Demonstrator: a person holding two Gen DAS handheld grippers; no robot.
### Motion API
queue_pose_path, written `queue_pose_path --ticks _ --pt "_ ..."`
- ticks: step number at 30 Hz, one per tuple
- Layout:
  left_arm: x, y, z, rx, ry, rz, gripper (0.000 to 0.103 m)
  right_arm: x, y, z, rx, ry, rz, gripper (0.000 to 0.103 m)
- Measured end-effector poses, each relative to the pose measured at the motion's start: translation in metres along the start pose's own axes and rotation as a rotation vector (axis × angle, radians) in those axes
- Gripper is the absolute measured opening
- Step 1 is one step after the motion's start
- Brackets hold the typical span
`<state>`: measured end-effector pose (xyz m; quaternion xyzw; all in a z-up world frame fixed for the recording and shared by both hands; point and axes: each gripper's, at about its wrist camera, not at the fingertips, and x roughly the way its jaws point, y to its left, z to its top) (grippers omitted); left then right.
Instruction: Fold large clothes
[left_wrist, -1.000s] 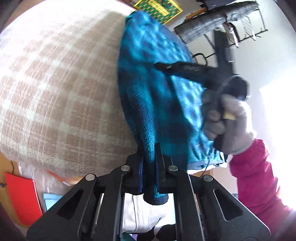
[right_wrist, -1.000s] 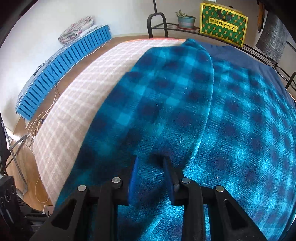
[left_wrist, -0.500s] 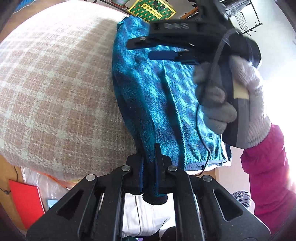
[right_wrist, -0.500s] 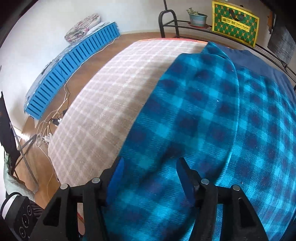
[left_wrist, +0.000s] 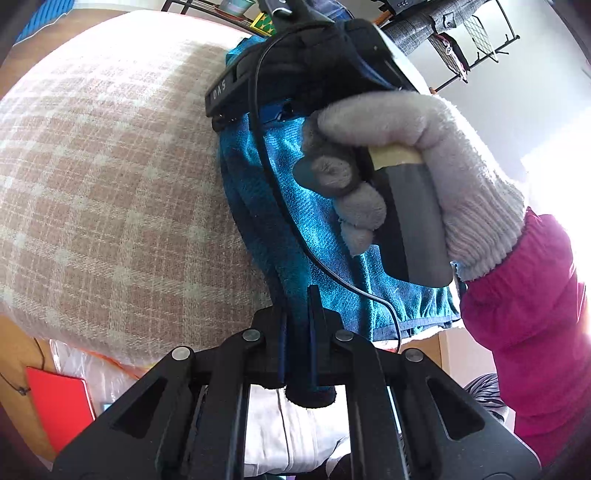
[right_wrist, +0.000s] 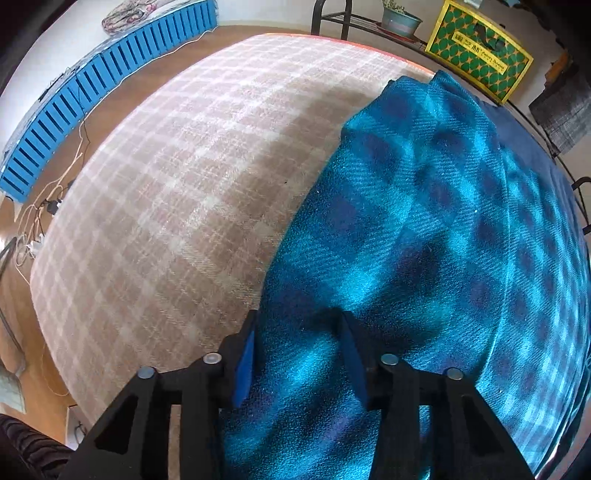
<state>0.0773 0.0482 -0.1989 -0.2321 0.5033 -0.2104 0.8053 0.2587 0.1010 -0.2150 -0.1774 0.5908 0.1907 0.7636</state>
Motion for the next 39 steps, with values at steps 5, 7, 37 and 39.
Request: queue_pose_path --ticks 5,7,37,39 --pt "-0.006 -0.026 0.004 0.063 -0.020 0.024 0.007 -0.007 -0.022 -0.006 0.054 -0.045 0.101 0.008" --pt "-0.011 -0.038 0.006 0.091 -0.028 0.027 0.007 -0.011 -0.040 -0.010 0.123 -0.079 0.204 0.007" --pt "0.020 -0.091 0.013 0.284 0.032 0.025 0.012 0.002 -0.277 -0.165 0.848 -0.328 0.633 0.007" --pt "0.022 -0.092 0.011 0.277 0.043 0.017 0.012 -0.001 -0.276 -0.158 0.817 -0.315 0.614 0.008"
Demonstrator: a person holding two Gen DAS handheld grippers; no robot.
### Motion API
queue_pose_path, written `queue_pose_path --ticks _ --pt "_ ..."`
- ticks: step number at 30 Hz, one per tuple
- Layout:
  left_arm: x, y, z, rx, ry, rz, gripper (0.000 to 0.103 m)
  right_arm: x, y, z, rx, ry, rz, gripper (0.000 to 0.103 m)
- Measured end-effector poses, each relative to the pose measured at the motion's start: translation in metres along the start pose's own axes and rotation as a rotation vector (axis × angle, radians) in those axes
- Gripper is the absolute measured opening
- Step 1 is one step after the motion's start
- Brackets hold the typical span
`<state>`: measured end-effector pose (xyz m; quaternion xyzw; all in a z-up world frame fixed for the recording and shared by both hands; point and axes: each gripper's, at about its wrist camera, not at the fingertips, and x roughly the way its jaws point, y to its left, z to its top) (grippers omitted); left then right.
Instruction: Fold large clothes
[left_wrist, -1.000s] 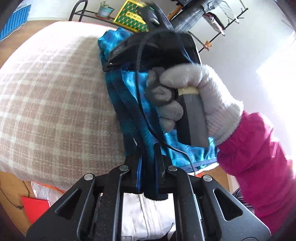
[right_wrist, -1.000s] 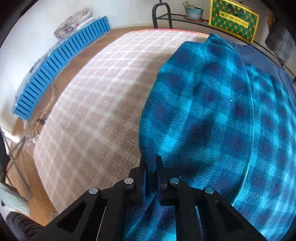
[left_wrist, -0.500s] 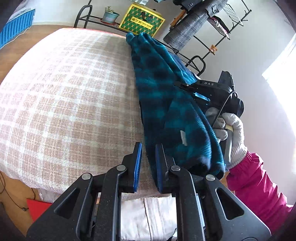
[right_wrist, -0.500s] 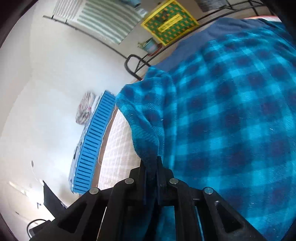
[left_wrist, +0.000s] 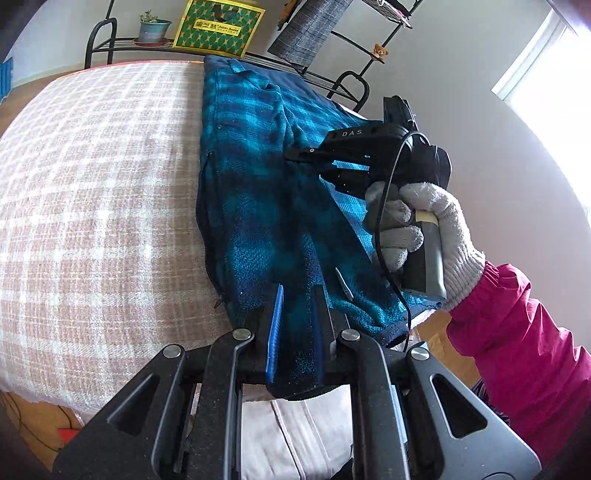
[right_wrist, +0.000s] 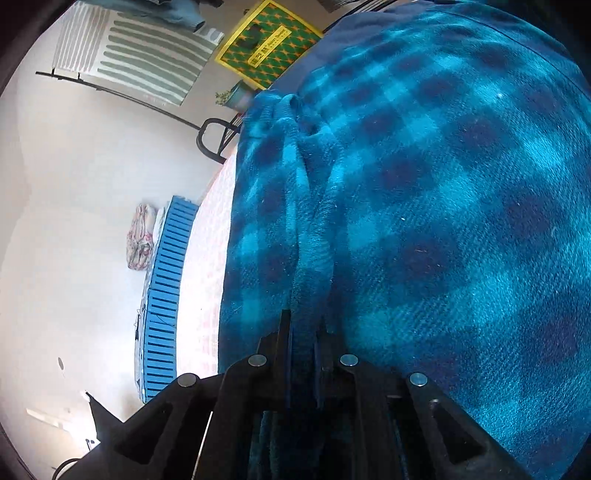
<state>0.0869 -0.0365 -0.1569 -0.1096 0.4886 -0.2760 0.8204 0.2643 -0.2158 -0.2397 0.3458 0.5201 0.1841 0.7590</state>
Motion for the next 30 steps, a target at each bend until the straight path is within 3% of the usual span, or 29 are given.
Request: queue_pose_path --ticks 3,7,12,15,17,18,20,22,24,30 --pt "0.009 -0.008 -0.003 0.016 0.017 -0.006 0.012 -0.001 0.010 0.002 -0.065 0.017 -0.069 0.016" --pt "0.029 -0.016 -0.010 0.018 0.058 -0.025 0.012 -0.016 0.018 -0.002 -0.123 0.049 -0.131 0.041" --pt "0.054 -0.021 -0.019 0.012 0.122 -0.086 0.012 -0.028 0.031 -0.012 -0.242 0.094 -0.194 0.041" --pt "0.073 -0.032 -0.029 0.069 0.171 -0.078 0.012 -0.021 0.038 -0.023 -0.339 0.114 -0.281 0.021" --pt "0.074 -0.038 -0.032 0.119 0.148 -0.045 0.012 -0.013 0.034 -0.026 -0.365 0.107 -0.361 0.018" --pt "0.072 -0.040 -0.031 0.133 0.149 -0.039 0.012 -0.016 0.033 -0.030 -0.357 0.097 -0.349 0.018" --pt "0.067 -0.037 -0.028 0.118 0.145 -0.052 0.012 -0.023 0.033 -0.030 -0.340 0.087 -0.328 0.019" --pt "0.058 -0.033 -0.026 0.092 0.136 -0.060 0.012 -0.036 0.033 -0.032 -0.338 0.073 -0.297 0.027" --pt "0.043 -0.033 -0.021 0.095 0.098 -0.050 0.012 -0.050 0.038 -0.031 -0.347 0.040 -0.274 0.034" --pt "0.001 -0.044 0.006 0.125 -0.040 -0.026 0.012 -0.125 0.036 -0.050 -0.392 -0.095 -0.294 0.040"
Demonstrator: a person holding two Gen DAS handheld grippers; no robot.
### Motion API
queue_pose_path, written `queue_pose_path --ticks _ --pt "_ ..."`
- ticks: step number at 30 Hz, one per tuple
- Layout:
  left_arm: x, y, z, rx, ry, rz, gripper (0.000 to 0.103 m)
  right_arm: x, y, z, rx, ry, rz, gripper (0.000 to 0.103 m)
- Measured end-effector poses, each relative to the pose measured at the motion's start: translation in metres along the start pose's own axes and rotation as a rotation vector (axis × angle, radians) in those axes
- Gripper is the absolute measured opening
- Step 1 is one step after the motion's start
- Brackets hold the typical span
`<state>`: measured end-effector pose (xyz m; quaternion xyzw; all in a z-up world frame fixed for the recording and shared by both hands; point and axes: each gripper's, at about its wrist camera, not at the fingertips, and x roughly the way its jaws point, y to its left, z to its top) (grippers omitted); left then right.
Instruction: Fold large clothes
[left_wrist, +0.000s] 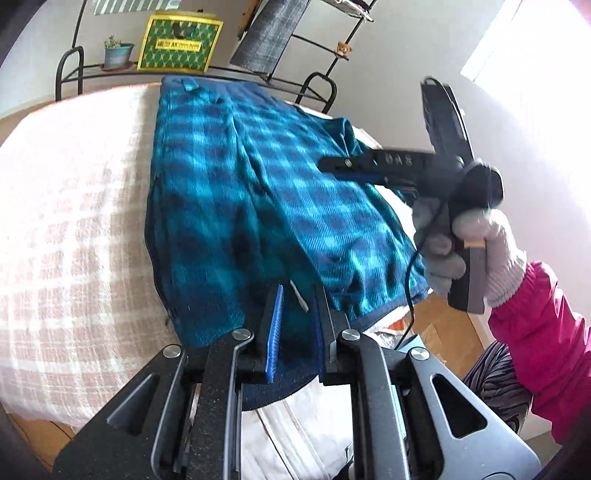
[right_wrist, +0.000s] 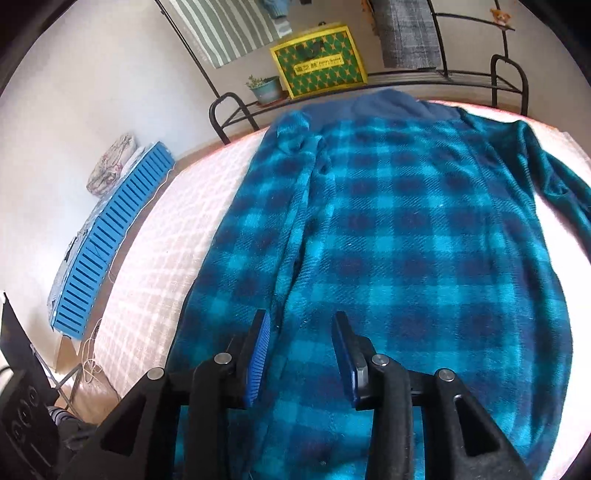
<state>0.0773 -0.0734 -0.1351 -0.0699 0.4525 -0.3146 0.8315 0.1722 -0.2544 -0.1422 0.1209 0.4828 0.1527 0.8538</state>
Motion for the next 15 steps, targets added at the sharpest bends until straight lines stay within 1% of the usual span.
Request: queue_pose_path --ticks 1,2,3,4,5,6,9,11,14,15 --pt "-0.004 0.000 0.007 0.001 -0.016 0.006 0.013 -0.012 -0.005 -0.003 0.001 -0.026 -0.011 0.041" --pt "-0.003 -0.002 0.015 -0.002 -0.025 0.010 0.017 -0.025 -0.012 -0.007 0.004 -0.050 -0.025 0.042" --pt "-0.003 -0.001 0.023 -0.007 -0.027 0.004 0.032 -0.032 -0.019 -0.007 0.012 -0.073 -0.044 0.046" --pt "-0.001 -0.001 0.031 -0.015 -0.026 0.000 0.042 -0.041 -0.028 -0.010 0.022 -0.096 -0.065 0.052" --pt "-0.001 -0.001 0.039 -0.028 -0.030 0.000 0.054 -0.054 -0.039 -0.016 0.034 -0.116 -0.086 0.055" --pt "0.000 0.000 0.046 -0.037 -0.030 0.002 0.054 -0.062 -0.049 -0.020 0.046 -0.129 -0.109 0.058" --pt "0.003 -0.008 0.062 -0.016 -0.036 0.003 0.054 -0.090 -0.082 -0.030 0.090 -0.154 -0.177 0.058" --pt "0.001 -0.010 0.068 -0.002 -0.062 0.005 0.054 -0.106 -0.107 -0.037 0.141 -0.163 -0.197 0.058" --pt "0.013 -0.002 0.073 -0.022 -0.075 -0.011 0.055 -0.128 -0.150 -0.049 0.234 -0.176 -0.217 0.058" --pt "0.017 0.000 0.073 -0.031 -0.076 -0.012 0.055 -0.133 -0.163 -0.053 0.257 -0.185 -0.235 0.061"
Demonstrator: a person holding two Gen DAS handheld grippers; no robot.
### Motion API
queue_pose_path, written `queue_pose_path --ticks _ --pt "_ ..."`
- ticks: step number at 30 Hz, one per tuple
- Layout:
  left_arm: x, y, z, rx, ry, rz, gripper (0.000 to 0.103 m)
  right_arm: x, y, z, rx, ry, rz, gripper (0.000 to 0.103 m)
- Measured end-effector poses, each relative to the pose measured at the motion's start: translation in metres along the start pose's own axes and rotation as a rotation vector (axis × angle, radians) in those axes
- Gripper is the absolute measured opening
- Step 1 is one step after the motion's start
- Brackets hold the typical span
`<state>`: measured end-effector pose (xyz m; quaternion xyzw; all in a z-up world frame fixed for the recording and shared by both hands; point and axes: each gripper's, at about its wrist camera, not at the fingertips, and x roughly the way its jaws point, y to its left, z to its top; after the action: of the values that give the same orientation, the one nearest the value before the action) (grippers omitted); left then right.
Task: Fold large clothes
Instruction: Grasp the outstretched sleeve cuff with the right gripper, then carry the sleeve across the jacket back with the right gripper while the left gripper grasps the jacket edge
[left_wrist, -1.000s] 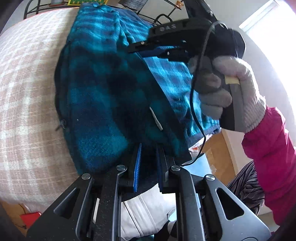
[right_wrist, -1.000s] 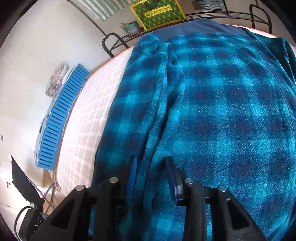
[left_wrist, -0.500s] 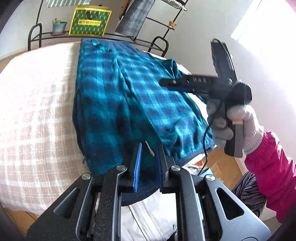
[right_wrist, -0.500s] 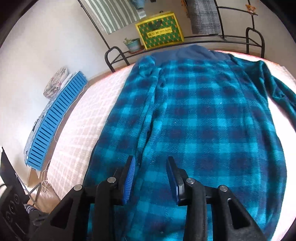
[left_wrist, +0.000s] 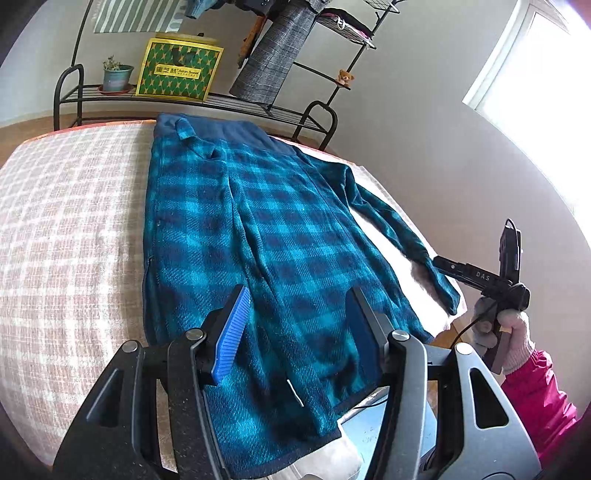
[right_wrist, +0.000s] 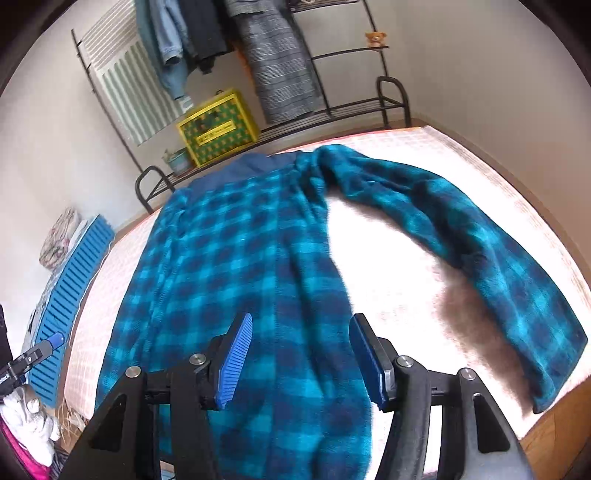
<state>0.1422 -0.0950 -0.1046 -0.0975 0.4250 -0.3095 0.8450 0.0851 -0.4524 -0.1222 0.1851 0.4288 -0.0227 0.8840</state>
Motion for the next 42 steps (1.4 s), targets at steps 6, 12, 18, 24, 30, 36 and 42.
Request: queue_pose_path --ticks 6,12,18,24,30,36,42 --pt "0.029 0.008 -0.004 -0.025 0.047 0.010 0.055 -0.029 -0.100 -0.011 0.176 -0.057 -0.128 0.061" --pt "0.047 -0.005 -0.004 0.001 0.069 -0.011 0.055 -0.057 -0.197 -0.025 0.444 -0.123 -0.175 0.063" --pt "0.059 -0.021 -0.006 0.034 0.088 -0.028 0.055 -0.049 -0.237 -0.031 0.537 -0.115 -0.230 0.062" --pt "0.065 -0.024 -0.009 0.037 0.107 -0.031 0.055 -0.038 -0.260 -0.029 0.581 -0.121 -0.284 0.062" --pt "0.065 -0.016 -0.009 0.011 0.110 -0.028 0.055 -0.012 -0.268 -0.031 0.577 -0.050 -0.329 0.060" --pt "0.067 -0.019 -0.009 0.016 0.107 -0.040 0.055 -0.005 -0.248 -0.021 0.455 -0.004 -0.391 0.016" --pt "0.067 -0.025 -0.010 0.030 0.107 -0.049 0.055 -0.062 -0.220 -0.002 0.463 -0.173 -0.298 0.011"
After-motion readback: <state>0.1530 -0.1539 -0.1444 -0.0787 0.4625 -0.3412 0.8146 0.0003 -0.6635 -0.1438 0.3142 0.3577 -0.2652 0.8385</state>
